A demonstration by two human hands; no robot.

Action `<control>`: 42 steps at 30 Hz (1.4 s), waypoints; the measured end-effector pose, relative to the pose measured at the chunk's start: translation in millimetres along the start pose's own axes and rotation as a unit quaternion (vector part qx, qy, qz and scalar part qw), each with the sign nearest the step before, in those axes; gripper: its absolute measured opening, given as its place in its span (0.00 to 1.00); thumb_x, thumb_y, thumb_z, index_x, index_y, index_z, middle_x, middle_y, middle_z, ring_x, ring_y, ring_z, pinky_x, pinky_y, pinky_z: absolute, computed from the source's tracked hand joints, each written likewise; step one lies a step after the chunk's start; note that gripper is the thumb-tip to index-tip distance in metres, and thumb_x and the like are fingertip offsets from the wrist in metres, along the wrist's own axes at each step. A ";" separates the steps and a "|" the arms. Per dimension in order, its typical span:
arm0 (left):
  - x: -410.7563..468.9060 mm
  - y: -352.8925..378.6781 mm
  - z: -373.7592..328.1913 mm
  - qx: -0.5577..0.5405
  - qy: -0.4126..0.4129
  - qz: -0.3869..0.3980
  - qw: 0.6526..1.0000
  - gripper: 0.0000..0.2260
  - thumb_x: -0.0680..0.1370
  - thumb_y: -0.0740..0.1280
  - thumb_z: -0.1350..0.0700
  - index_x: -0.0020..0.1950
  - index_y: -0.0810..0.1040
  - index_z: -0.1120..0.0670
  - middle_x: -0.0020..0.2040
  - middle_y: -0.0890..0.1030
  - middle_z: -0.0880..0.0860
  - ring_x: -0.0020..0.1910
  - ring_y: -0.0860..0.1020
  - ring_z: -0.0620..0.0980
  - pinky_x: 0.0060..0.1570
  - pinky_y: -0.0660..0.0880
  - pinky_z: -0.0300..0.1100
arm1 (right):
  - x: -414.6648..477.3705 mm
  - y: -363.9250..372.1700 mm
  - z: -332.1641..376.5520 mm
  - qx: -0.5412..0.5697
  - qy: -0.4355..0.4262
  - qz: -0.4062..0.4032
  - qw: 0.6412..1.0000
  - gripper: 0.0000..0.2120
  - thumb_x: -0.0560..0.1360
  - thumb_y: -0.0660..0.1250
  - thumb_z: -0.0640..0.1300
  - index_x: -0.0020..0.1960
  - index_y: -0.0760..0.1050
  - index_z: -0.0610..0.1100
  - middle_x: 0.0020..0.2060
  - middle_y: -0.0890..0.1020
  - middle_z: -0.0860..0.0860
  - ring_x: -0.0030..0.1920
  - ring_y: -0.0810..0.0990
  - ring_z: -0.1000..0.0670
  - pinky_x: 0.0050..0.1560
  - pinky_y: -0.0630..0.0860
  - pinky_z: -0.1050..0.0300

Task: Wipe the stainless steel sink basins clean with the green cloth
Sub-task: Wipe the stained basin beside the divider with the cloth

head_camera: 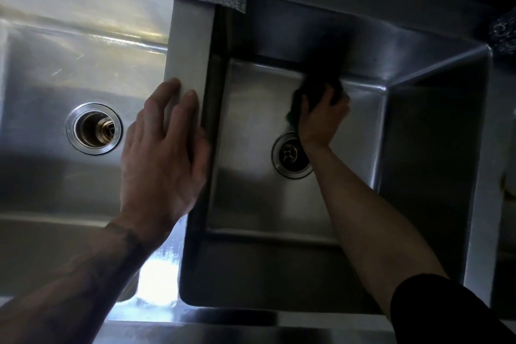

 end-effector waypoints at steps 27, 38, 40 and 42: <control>-0.1 2.0 2.4 -0.039 -0.017 0.012 0.999 0.19 0.83 0.63 0.59 0.73 0.73 0.63 0.76 0.70 0.65 0.69 0.74 0.67 0.63 0.75 0.63 | -84.9 9.5 172.6 0.558 0.235 0.224 0.764 0.28 0.73 0.75 0.53 0.70 0.74 0.48 0.60 0.84 0.48 0.61 0.83 0.47 0.65 0.79 0.41; -1.2 1.2 1.8 -0.045 -0.027 0.017 0.998 0.19 0.83 0.61 0.58 0.73 0.74 0.62 0.77 0.69 0.64 0.71 0.73 0.65 0.64 0.75 0.61 | -68.9 -16.0 193.6 0.532 0.194 0.169 0.807 0.36 0.65 0.69 0.69 0.67 0.77 0.50 0.60 0.83 0.51 0.61 0.82 0.50 0.66 0.77 0.44; -0.7 1.2 1.6 -0.047 -0.029 0.017 0.998 0.19 0.84 0.61 0.58 0.74 0.74 0.62 0.77 0.69 0.64 0.71 0.73 0.66 0.64 0.75 0.61 | -71.0 -29.1 196.7 0.521 0.190 0.189 0.810 0.34 0.67 0.69 0.70 0.67 0.77 0.52 0.61 0.83 0.53 0.61 0.82 0.52 0.66 0.77 0.44; -0.1 1.3 3.3 -0.055 -0.036 0.019 0.998 0.19 0.84 0.60 0.57 0.74 0.74 0.62 0.77 0.69 0.64 0.71 0.73 0.66 0.66 0.74 0.61 | -77.5 -47.2 202.5 0.527 0.149 0.193 0.814 0.21 0.76 0.69 0.62 0.62 0.78 0.51 0.56 0.85 0.53 0.57 0.83 0.53 0.64 0.79 0.45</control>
Point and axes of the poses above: each hand's wrist, its own x-axis towards the middle knuckle, its own y-axis out of the palm, z = x × y, the point moved 7 cm from there along x, towards the middle knuckle
